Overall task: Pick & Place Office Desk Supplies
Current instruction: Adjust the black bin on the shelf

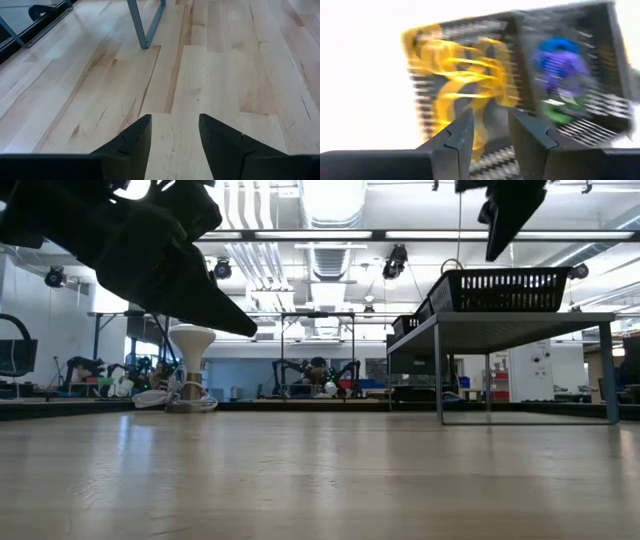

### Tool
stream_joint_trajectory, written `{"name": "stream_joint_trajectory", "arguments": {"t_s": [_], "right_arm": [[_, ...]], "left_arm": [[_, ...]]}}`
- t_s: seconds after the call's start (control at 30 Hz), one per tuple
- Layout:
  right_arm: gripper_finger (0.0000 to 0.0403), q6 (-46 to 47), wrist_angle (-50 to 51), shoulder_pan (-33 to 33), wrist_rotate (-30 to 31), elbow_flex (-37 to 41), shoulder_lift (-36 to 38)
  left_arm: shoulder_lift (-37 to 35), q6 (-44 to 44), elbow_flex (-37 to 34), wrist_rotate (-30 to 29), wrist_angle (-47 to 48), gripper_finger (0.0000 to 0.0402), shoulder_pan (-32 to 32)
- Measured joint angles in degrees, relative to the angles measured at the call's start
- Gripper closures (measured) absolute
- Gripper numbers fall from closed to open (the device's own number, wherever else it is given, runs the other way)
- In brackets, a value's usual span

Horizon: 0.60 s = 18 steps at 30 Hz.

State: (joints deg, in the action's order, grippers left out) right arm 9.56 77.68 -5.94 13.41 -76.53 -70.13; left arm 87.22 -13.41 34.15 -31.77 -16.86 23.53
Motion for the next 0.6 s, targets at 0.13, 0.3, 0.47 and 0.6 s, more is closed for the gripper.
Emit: {"name": "stream_joint_trajectory", "arguments": {"t_s": [0.13, 0.3, 0.47, 0.6], "right_arm": [[0.0305, 5.11, -2.17, 8.88, -3.9, 1.56, -0.02], [0.0327, 10.11, -2.04, 17.77, -7.88, 3.68, -0.13], [0.0345, 11.01, -1.23, 20.06, -7.3, 6.91, -0.13], [0.0354, 11.0, -0.13, 19.6, -3.72, 8.94, -0.11]], "left_arm": [[0.0, -0.06, 0.0, 0.0, 0.02, 0.0233, 0.0], [0.0, -0.13, -0.09, 0.02, 0.02, 0.0233, 0.0], [0.0, -0.15, -0.11, 0.02, 0.02, 0.0233, 0.0], [0.0, -0.15, -0.11, 0.02, -0.04, 0.0233, 0.0]]}}
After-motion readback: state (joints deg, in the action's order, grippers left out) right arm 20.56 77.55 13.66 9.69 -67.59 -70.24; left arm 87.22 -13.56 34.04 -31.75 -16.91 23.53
